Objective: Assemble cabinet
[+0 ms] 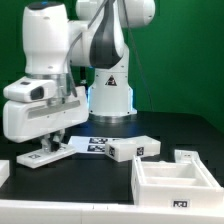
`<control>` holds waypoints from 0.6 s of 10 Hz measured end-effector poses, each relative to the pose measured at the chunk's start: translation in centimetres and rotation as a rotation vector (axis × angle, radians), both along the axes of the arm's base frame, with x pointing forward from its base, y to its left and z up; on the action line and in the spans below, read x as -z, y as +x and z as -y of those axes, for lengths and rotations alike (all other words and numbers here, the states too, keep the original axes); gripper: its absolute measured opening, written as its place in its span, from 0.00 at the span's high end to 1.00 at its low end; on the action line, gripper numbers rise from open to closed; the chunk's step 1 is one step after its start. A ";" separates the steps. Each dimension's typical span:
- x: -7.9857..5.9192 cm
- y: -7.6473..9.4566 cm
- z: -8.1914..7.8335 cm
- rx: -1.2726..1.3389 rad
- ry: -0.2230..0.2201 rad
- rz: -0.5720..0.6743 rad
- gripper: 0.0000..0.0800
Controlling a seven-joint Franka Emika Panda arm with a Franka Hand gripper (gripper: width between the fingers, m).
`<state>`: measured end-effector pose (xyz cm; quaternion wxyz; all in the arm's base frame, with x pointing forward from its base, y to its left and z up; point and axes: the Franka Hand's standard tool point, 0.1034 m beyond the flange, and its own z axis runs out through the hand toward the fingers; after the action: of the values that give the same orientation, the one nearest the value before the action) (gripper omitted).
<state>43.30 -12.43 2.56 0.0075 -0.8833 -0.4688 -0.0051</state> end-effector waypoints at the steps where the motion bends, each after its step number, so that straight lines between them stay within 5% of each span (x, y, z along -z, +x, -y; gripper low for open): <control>1: -0.7 0.9 -2.5 -0.063 -0.014 0.010 0.92; 2: -1.2 1.3 -4.1 -0.065 -0.018 0.018 0.92; 6: -1.0 1.2 -3.8 -0.095 -0.021 0.013 0.92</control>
Offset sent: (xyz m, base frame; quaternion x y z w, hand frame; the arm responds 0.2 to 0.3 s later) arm 0.0000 0.0000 0.0000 0.0000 0.0000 0.0000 1.0000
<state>44.46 -8.65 3.53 -0.0045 -0.8601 -0.5101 -0.0058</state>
